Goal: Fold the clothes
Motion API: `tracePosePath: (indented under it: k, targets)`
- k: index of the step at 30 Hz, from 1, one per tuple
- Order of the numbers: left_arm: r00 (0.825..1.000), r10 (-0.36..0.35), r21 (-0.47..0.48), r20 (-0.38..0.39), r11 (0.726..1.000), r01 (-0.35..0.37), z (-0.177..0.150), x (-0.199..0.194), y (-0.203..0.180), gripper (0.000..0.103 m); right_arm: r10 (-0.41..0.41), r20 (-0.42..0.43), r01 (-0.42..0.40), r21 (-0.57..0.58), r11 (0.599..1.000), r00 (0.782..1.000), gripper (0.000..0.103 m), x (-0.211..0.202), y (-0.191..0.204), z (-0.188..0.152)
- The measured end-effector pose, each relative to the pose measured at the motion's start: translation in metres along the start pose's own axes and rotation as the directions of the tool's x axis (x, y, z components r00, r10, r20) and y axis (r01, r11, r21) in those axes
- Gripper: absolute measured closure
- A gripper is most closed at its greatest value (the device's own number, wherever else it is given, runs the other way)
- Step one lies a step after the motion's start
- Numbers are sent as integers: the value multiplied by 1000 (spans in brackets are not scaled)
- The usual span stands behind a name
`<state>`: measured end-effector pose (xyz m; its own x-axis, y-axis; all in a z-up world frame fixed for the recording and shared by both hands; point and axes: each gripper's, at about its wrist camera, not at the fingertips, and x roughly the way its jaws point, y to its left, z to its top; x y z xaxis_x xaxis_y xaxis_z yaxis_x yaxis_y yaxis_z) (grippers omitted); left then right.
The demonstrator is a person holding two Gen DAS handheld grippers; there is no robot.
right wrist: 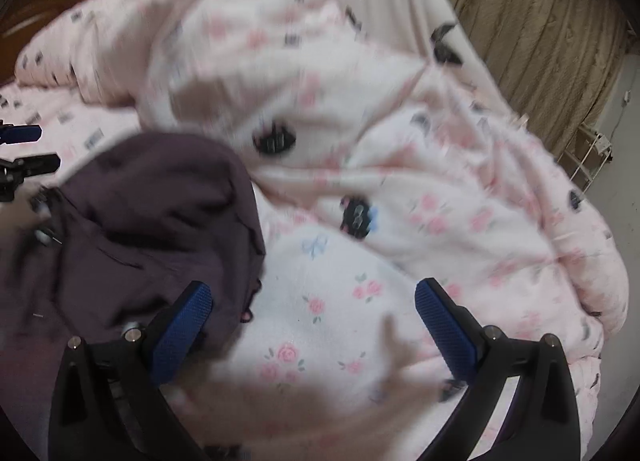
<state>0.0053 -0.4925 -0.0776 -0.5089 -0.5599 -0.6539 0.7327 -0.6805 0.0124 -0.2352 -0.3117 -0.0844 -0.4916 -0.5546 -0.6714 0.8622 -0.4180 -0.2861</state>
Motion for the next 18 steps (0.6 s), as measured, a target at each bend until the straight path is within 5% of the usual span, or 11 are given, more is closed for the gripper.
tracePosePath:
  k: [6, 18]
  targets:
    - [998, -12, -50, 61, 999, 16, -24, -86, 19, 20, 44, 80, -45, 7, 999, 996, 0, -77, 7, -4]
    - [995, 83, -196, -52, 976, -92, -144, -174, 71, 20, 152, 22, -152, 12, 988, 988, 0, -166, 78, -97]
